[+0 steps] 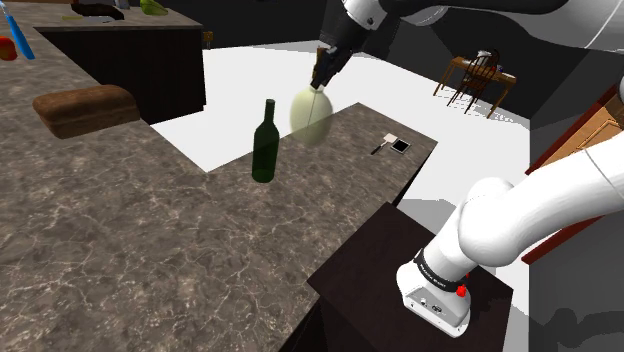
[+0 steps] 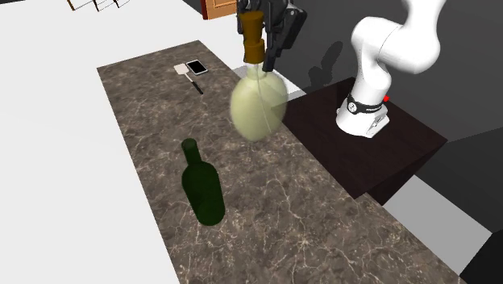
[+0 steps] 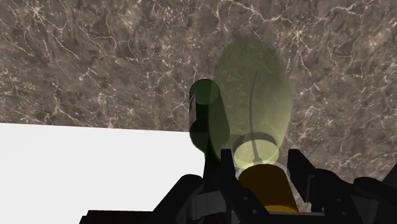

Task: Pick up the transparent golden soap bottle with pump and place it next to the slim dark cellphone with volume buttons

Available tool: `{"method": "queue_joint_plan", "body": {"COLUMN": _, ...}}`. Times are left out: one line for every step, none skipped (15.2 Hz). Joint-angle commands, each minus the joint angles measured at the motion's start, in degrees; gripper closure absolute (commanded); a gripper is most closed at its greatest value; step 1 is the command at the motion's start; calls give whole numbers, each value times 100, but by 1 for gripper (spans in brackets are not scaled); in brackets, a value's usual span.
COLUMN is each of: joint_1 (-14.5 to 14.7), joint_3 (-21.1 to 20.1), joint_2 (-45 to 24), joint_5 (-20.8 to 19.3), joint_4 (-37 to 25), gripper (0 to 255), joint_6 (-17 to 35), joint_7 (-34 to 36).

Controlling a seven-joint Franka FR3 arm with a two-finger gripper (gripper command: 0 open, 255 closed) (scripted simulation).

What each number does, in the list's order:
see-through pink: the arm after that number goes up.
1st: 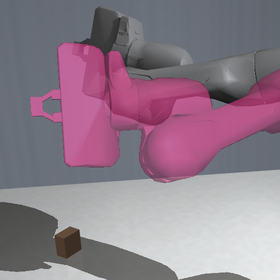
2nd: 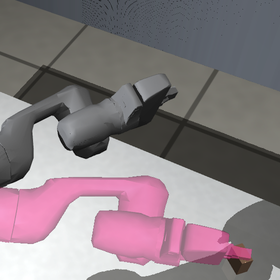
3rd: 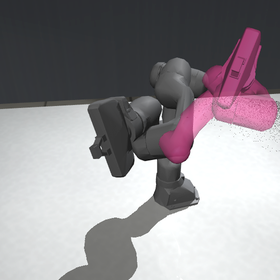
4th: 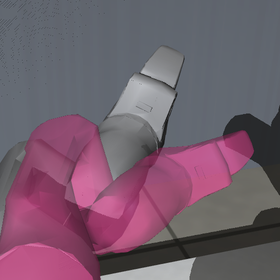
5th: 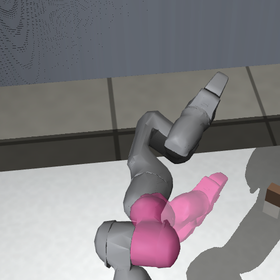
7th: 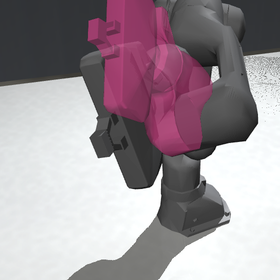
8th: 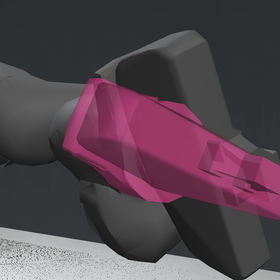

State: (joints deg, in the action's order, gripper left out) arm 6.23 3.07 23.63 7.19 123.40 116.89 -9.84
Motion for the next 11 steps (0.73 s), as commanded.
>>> {"method": "queue_joint_plan", "body": {"joint_1": -3, "joint_3": 5, "joint_2": -6, "joint_5": -8, "joint_4": -162, "gripper": 255, "joint_6": -153, "joint_7": 13}}
{"method": "queue_joint_plan", "body": {"joint_1": -4, "joint_3": 5, "joint_2": -13, "joint_5": -12, "joint_4": -245, "gripper": 255, "joint_6": -229, "joint_7": 23}}
{"method": "queue_joint_plan", "body": {"joint_1": -4, "joint_3": 5, "joint_2": -21, "joint_5": -16, "joint_4": -329, "gripper": 255, "joint_6": -304, "joint_7": 32}}
{"method": "queue_joint_plan", "body": {"joint_1": -4, "joint_3": 6, "joint_2": -31, "joint_5": -19, "joint_4": -414, "gripper": 255, "joint_6": -380, "joint_7": 42}}
{"method": "queue_joint_plan", "body": {"joint_1": -4, "joint_3": 6, "joint_2": -41, "joint_5": -23, "joint_4": -501, "gripper": 255, "joint_6": -455, "joint_7": 51}}
{"method": "queue_joint_plan", "body": {"joint_1": -4, "joint_3": 7, "joint_2": -53, "joint_5": -26, "joint_4": -588, "gripper": 255, "joint_6": -531, "joint_7": 60}}
{"method": "queue_joint_plan", "body": {"joint_1": -4, "joint_3": 8, "joint_2": -66, "joint_5": -29, "joint_4": -677, "gripper": 255, "joint_6": -606, "joint_7": 69}}
{"method": "queue_joint_plan", "body": {"joint_1": -4, "joint_3": 8, "joint_2": -80, "joint_5": -31, "joint_4": -767, "gripper": 255, "joint_6": -682, "joint_7": 77}}
{"method": "queue_joint_plan", "body": {"joint_1": -4, "joint_3": 9, "joint_2": -95, "joint_5": -34, "joint_4": -859, "gripper": 255, "joint_6": -757, "joint_7": 86}}
{"method": "queue_joint_plan", "body": {"joint_1": -4, "joint_3": 10, "joint_2": -105, "joint_5": -35, "joint_4": -914, "gripper": 255, "joint_6": -803, "joint_7": 91}}
{"method": "queue_joint_plan", "body": {"joint_1": -44, "joint_3": 107, "joint_2": -34, "joint_5": -39, "joint_4": -860, "gripper": 255, "joint_6": -835, "joint_7": -39}}
